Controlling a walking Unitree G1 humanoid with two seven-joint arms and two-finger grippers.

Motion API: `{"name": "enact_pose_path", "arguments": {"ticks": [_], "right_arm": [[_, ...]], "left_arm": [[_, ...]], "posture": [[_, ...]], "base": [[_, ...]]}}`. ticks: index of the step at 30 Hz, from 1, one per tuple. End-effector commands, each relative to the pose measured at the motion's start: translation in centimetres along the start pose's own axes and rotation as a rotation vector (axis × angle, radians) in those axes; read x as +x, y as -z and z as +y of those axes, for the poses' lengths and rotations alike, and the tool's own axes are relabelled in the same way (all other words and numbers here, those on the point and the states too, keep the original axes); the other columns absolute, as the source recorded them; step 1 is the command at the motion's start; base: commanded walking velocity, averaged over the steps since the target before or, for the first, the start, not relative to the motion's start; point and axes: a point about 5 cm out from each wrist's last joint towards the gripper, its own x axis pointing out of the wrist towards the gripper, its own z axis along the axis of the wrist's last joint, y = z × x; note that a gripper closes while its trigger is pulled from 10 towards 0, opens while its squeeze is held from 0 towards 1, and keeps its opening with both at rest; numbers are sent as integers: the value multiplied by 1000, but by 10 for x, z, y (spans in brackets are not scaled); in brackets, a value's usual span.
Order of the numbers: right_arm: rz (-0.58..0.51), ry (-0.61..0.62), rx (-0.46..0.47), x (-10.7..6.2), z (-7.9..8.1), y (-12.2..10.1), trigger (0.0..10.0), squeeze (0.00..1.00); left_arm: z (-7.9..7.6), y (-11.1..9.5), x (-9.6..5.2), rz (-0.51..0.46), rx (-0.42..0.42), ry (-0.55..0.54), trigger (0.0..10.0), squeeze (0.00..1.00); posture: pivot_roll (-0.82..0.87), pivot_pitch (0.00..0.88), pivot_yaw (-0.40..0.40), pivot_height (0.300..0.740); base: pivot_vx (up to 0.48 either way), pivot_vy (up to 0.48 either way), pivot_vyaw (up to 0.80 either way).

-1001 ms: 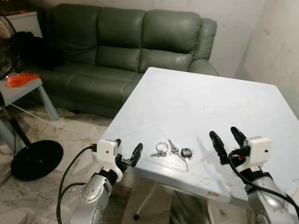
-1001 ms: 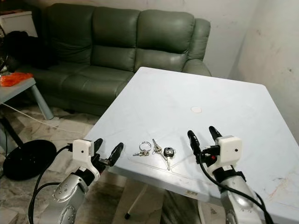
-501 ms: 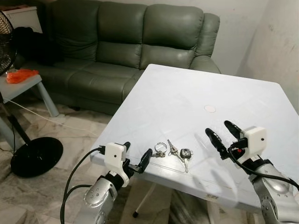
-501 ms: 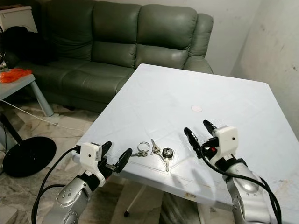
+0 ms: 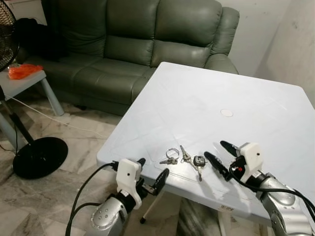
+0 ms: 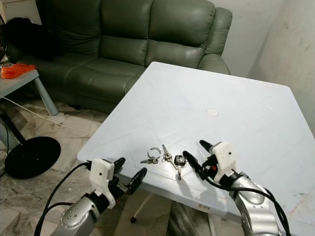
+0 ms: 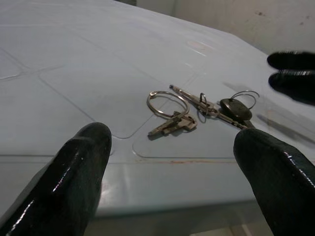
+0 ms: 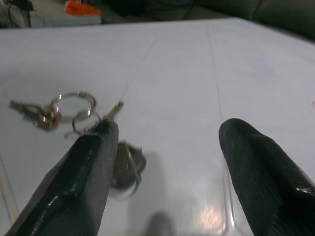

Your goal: Hang keys on a hook

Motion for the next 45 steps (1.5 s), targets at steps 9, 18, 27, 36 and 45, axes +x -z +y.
{"name": "enact_pose_path", "arguments": {"ticks": [9,18,27,36,45], "right_arm": [[-22,-31,0,5,8,-1,0,0],[-30,-78,23,21,26,1,10000,0],[-17,-66,32,32,31,3,10000,0],[-6,-51,17,32,28,6,1608,0],[18,-42,-25,23,14,11,10000,0]], "left_arm": [[-3,-4,0,1,9,13,10000,0],[-3,-6,2,1,6,11,10000,0],[-3,-7,2,-3,4,4,10000,0],[-3,-7,2,-3,1,1,10000,0],[-3,-7,1,-2,0,1,10000,0]], "posture": [[-16,98,-54,740],[-12,100,-54,740],[-7,101,-56,740],[-5,102,-57,740],[-9,102,-54,740]], "base": [[0,0,0],[0,0,0],[0,0,0],[0,0,0],[0,0,0]]}}
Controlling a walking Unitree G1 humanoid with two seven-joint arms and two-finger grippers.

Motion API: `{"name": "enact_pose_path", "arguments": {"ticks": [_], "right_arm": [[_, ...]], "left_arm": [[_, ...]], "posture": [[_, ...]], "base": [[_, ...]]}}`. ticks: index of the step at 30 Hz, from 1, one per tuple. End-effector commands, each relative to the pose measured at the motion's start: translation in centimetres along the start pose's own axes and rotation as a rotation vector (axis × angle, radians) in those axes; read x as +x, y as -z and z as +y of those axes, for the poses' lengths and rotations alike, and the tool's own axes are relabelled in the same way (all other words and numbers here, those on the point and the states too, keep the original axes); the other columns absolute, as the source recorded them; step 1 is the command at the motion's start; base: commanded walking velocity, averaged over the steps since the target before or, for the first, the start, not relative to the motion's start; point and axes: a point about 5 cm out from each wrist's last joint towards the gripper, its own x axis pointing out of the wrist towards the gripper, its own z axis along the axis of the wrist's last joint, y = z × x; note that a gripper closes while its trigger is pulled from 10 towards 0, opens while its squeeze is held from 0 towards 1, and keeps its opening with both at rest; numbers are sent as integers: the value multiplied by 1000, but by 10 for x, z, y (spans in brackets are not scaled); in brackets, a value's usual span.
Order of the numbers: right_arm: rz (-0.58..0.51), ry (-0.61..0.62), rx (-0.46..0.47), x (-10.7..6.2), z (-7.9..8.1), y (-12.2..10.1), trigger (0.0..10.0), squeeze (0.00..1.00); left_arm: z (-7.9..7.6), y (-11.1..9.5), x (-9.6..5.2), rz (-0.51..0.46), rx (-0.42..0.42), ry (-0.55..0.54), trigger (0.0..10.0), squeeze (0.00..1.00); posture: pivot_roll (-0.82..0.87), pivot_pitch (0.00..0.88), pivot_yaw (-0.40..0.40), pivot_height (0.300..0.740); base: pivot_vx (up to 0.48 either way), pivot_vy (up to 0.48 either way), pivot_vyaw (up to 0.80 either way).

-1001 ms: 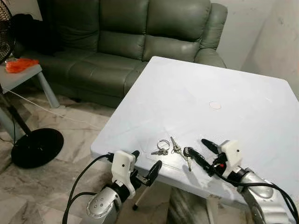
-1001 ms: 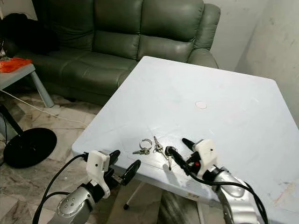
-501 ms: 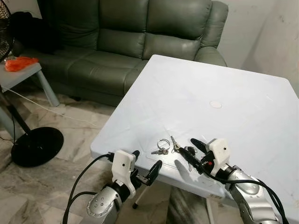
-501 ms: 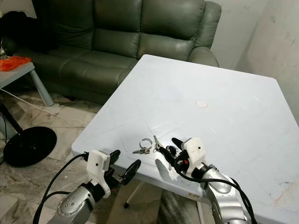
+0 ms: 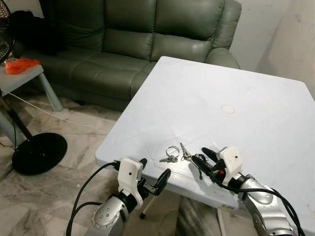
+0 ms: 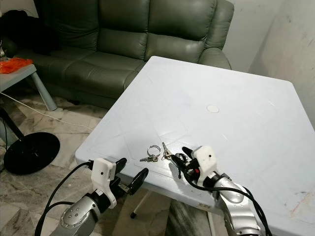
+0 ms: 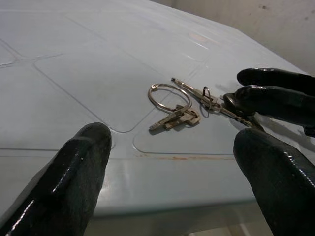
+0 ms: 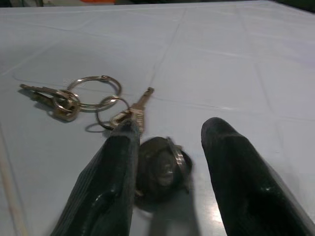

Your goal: Hang keys on a hook

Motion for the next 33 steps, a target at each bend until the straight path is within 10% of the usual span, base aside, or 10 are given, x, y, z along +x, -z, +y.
{"name": "enact_pose_path", "arguments": {"ticks": [1,5,6,8,9,11,33], "right_arm": [[11,5,-9,-5,-7,2,10000,0],[14,13,-19,-8,-12,3,10000,0],[14,12,-24,-10,-14,3,8392,0],[15,11,-26,-10,-14,3,8196,0],[14,8,-28,-12,-15,4,4314,0],[16,7,-29,-13,-17,3,0,0],[12,-25,-22,-18,-17,5,0,0]], "left_arm": [[-2,-4,0,-10,1,3,10000,0],[-2,-4,1,-9,5,5,10000,0],[-2,-4,1,-8,5,7,10000,0],[-2,-4,1,-8,6,7,10000,0],[-2,-4,1,-8,6,10,10000,0],[-2,-5,1,-8,9,9,10000,0],[-1,-5,2,-8,9,8,10000,0]], "posture": [[-10,102,-53,740],[-12,102,-51,740],[-14,102,-47,740],[-14,102,-46,740],[-14,102,-46,740],[-15,102,-44,740],[-14,101,-47,740]], "base": [[0,0,0],[0,0,0],[0,0,0],[0,0,0],[0,0,0],[0,0,0],[0,0,0]]}}
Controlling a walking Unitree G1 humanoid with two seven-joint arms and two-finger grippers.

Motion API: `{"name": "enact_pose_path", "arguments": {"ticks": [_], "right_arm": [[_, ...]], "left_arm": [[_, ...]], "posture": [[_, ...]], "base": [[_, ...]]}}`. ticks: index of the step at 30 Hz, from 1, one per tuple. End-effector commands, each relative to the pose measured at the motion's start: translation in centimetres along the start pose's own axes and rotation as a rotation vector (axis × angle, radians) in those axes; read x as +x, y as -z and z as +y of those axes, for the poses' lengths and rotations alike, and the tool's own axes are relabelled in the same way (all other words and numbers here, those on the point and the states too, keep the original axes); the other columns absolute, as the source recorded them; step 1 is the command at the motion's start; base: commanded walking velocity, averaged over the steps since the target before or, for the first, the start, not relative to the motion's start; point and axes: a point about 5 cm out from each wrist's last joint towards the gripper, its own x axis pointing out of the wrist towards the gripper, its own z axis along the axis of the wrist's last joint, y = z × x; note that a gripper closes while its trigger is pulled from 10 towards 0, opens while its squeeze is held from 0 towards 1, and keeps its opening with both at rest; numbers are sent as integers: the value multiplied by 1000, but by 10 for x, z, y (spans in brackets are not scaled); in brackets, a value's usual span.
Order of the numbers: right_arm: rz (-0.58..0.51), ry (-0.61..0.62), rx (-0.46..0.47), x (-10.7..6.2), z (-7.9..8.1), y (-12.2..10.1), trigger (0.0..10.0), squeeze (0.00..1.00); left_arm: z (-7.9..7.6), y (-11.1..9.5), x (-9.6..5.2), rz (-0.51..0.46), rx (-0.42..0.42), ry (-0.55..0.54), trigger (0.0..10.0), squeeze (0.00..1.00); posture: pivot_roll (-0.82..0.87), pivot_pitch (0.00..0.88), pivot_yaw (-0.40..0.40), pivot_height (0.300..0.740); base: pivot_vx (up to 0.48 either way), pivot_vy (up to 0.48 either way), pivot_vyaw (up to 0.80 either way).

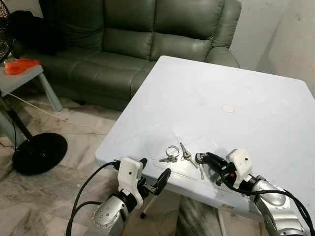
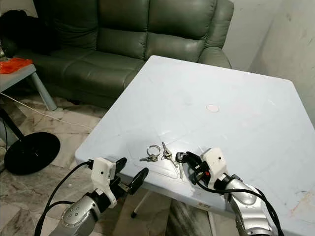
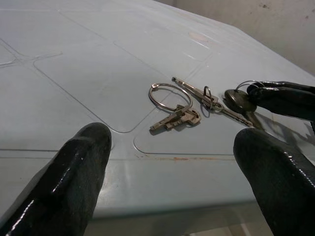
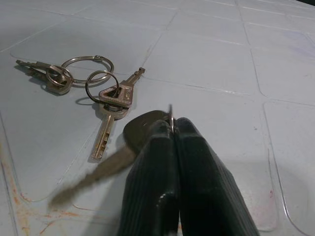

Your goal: Hang keys on a hook

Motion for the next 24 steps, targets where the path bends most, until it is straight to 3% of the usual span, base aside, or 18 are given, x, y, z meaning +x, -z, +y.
{"name": "enact_pose_path", "arguments": {"ticks": [1,10,12,13,14,15,16,18,20,23,24], "right_arm": [[-9,10,0,-4,-4,-1,0,0],[-44,32,45,-5,-3,-3,0,0],[-102,79,115,-3,-6,-9,0,0],[-150,125,186,-1,-8,-14,4863,0],[-164,144,213,0,-8,-16,4863,0],[-203,174,290,2,-10,-19,10000,0],[-203,174,290,2,-10,-19,10000,0],[-274,212,422,5,-11,-26,10000,0],[-292,238,471,6,-14,-28,10000,0],[-293,264,523,6,-17,-30,10000,0],[-247,285,554,7,-21,-29,10000,0]], "left_arm": [[-2,-5,1,-10,11,6,10000,0],[-1,-4,2,-13,11,2,10000,0],[0,-5,3,-17,8,-6,10000,0],[2,-6,4,-21,5,-12,10000,0],[2,-6,5,-22,6,-13,10000,0],[3,-7,6,-25,7,-16,10000,0],[3,-7,6,-25,7,-16,10000,0],[6,-9,9,-32,4,-24,10000,0],[7,-11,11,-36,4,-26,10000,0],[8,-12,12,-41,2,-27,10000,0],[9,-13,13,-45,-5,-31,10000,0]], "posture": [[-14,101,-47,740],[-9,90,-52,740],[-7,83,-52,740],[-8,82,-52,740],[-8,82,-52,740],[-8,74,-49,740],[-8,74,-49,740],[-11,60,-47,740],[-11,59,-47,740],[-11,53,-46,740],[-14,50,-45,740]], "base": [[0,0,0],[0,0,0],[0,0,0],[0,0,0],[0,0,0],[0,0,0],[0,0,0],[0,0,0],[0,0,0],[0,0,0],[0,0,0]]}}
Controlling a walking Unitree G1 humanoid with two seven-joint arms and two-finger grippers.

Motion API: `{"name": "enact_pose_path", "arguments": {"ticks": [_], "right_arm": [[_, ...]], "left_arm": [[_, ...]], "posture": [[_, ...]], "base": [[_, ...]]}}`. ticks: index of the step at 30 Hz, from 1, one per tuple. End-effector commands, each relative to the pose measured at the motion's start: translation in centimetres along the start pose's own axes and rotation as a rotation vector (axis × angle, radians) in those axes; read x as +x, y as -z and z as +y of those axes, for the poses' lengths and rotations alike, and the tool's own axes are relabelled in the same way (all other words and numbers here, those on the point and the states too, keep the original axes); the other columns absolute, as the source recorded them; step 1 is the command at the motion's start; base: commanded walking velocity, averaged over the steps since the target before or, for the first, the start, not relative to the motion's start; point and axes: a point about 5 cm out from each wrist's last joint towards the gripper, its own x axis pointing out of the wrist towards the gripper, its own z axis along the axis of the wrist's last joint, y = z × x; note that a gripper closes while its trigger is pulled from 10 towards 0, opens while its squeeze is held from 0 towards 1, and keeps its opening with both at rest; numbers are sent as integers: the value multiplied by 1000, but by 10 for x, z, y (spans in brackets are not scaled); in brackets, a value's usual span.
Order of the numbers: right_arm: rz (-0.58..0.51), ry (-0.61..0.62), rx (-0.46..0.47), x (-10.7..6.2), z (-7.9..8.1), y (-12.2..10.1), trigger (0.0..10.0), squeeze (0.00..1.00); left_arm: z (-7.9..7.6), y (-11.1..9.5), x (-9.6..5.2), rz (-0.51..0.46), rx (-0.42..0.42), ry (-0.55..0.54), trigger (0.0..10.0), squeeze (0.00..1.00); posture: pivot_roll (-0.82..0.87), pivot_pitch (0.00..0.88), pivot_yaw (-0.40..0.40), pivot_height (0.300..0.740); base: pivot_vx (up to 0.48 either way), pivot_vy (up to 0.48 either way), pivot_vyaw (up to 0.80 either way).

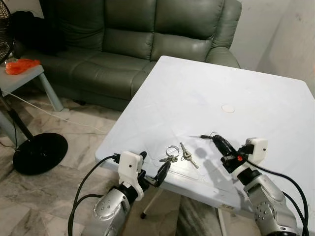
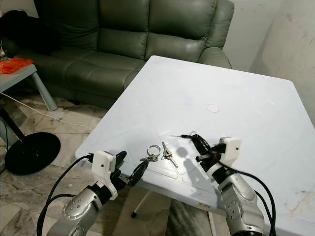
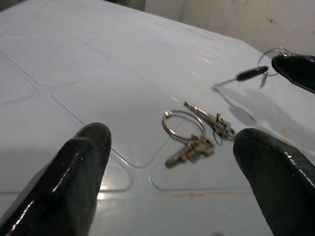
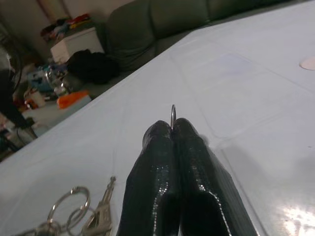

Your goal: Hang keys on a hook

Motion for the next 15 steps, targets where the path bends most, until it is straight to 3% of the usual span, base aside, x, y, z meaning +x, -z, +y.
{"name": "enact_pose_path", "arguments": {"ticks": [1,2,5,6,8,10,15], "right_arm": [[32,59,14,1,-7,-7,10000,0],[64,86,55,1,-10,-6,10000,0],[11,50,46,2,-7,-16,10000,0],[-46,22,-41,1,-3,-25,10000,0],[-119,63,-117,1,-2,-30,10000,0],[-126,73,-134,1,-1,-31,10000,0],[-141,66,-256,6,18,-30,10000,0]], "left_arm": [[1,1,2,1,-18,-5,10000,0],[1,1,3,0,-18,-6,10000,0],[0,1,3,-3,-13,-1,10000,0],[1,1,4,-5,-10,-2,10000,0],[3,-2,6,-20,-6,-21,10000,0],[4,-2,7,-25,-10,-28,10000,0],[18,-15,12,-79,-1,-113,10000,0]], "posture": [[-14,50,-45,740],[-16,45,-46,740],[-16,44,-48,740],[-16,44,-48,740],[-19,39,-50,740],[-13,35,-55,740],[-7,41,-57,740]], "base": [[0,0,0],[0,0,0],[0,0,0],[0,0,0],[0,0,0],[0,0,0],[0,0,0]]}}
